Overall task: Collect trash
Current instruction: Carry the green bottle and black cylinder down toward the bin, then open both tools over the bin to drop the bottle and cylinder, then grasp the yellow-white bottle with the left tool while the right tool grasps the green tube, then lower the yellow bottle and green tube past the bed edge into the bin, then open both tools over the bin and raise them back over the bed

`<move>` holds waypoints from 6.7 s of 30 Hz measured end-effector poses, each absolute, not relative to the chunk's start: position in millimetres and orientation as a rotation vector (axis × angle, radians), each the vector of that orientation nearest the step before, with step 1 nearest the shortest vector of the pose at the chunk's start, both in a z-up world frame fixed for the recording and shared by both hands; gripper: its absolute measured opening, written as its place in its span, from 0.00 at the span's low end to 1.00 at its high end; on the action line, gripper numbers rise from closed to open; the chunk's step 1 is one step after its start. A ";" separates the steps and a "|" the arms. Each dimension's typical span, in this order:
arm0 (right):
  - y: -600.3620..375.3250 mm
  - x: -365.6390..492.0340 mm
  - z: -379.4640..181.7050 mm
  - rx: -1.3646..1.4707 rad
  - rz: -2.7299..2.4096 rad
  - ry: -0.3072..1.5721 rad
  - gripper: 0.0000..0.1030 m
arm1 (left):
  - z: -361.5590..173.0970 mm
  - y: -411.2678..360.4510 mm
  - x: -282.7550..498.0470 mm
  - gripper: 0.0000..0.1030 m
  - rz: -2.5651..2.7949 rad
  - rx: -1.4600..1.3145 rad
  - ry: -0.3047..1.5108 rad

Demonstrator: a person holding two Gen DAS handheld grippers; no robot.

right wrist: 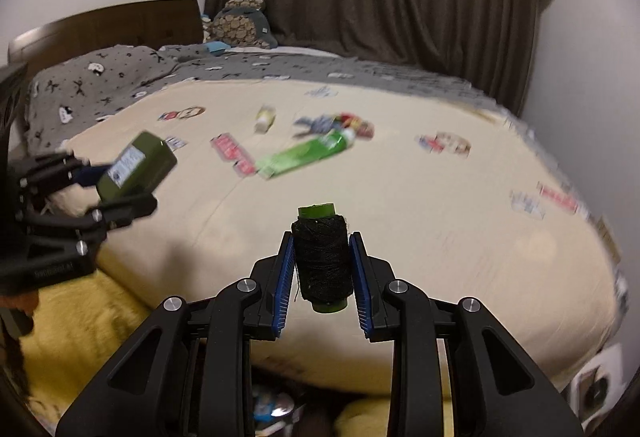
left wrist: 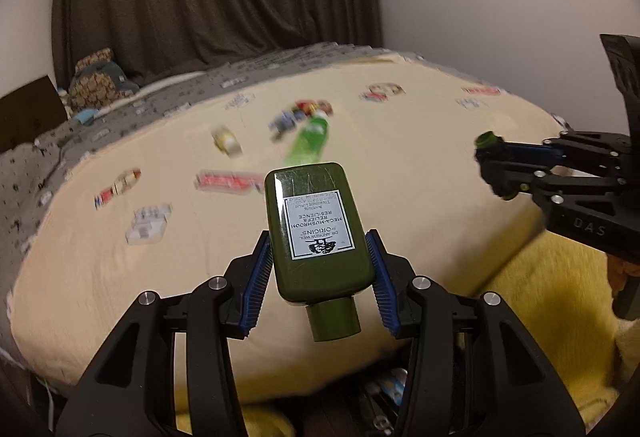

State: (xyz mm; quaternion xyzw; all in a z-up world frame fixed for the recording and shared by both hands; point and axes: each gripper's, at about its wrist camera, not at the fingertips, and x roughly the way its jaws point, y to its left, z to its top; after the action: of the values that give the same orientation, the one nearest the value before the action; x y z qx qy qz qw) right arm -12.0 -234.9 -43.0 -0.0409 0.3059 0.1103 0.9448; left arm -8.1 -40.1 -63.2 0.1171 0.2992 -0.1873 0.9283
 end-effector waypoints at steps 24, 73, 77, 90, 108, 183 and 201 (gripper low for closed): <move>-207.6 -34.8 -197.3 0.090 0.333 1.123 0.28 | -238.9 -40.0 -27.6 0.43 -0.471 0.101 1.158; -235.1 109.5 -60.2 0.055 0.100 0.763 0.87 | -84.8 17.3 100.5 0.75 -0.213 0.085 0.739; -227.6 153.4 -59.5 0.127 0.103 0.787 0.87 | -80.1 20.8 129.0 0.75 -0.177 0.079 0.735; -188.7 274.9 -93.0 0.220 0.049 0.924 0.87 | -85.9 18.7 185.1 0.75 -0.155 0.155 0.757; -226.1 253.9 -86.6 0.116 0.096 0.897 0.38 | -89.9 2.4 281.7 0.75 -0.134 0.082 0.824; -208.7 -29.2 -202.1 0.071 0.334 1.170 0.38 | -260.7 -53.9 -31.2 0.30 -0.518 0.138 1.240; -234.6 -25.4 -194.9 0.126 0.266 1.140 0.76 | -239.4 -40.5 -28.6 0.61 -0.440 0.151 1.180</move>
State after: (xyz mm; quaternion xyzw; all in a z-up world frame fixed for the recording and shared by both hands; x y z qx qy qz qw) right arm -25.4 -234.6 -194.9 0.0595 0.5377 0.1253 0.8316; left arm -28.6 -40.5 -239.4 0.0707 0.5513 -0.2053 0.8055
